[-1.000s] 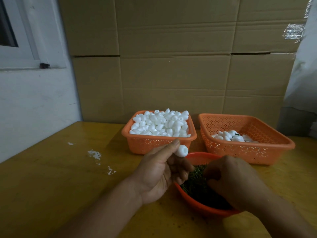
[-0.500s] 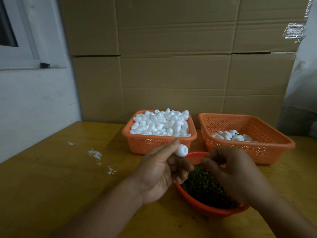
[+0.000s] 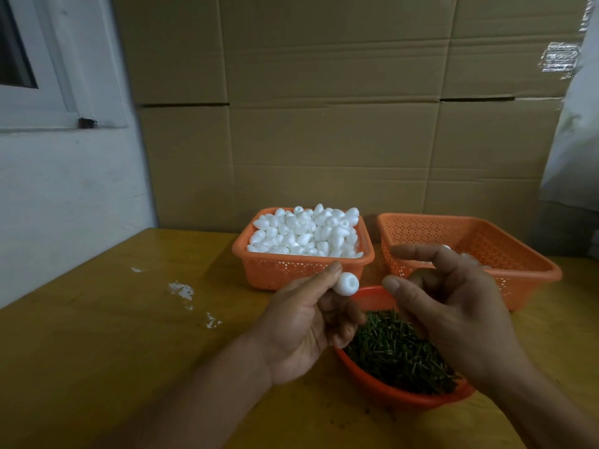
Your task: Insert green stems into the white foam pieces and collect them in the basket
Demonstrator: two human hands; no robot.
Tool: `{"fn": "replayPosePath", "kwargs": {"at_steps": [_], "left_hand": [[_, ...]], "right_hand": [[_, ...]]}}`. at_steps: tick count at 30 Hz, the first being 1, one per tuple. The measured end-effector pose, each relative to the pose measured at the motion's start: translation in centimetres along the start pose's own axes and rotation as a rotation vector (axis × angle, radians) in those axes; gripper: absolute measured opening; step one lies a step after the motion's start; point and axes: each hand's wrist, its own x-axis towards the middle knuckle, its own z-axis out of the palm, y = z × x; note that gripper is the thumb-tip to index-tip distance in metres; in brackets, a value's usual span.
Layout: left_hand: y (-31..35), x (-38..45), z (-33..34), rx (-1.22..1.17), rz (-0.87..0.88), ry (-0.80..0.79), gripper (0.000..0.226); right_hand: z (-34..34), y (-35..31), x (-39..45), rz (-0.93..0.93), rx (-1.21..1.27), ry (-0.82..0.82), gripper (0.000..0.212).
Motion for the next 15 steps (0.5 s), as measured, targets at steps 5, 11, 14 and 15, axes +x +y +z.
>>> {"fn": "replayPosePath", "kwargs": {"at_steps": [5,11,14,15], "left_hand": [[-0.1,0.1,0.0,0.008,0.007,-0.002,0.031],[-0.1,0.0,0.1,0.011,0.009,-0.002,0.031],[-0.2,0.0,0.2,0.02,0.01,-0.003,0.032],[-0.2,0.0,0.2,0.025,0.011,-0.003,0.033]], "right_hand": [[0.5,-0.6,-0.1,-0.08,0.022,0.019,0.02],[0.6,-1.0,-0.5,-0.115,-0.092,-0.009,0.018],[0.8,-0.8,-0.6,-0.116,-0.155,0.007,0.028],[0.8,-0.7,-0.7,-0.112,-0.167,0.005,0.027]]}}
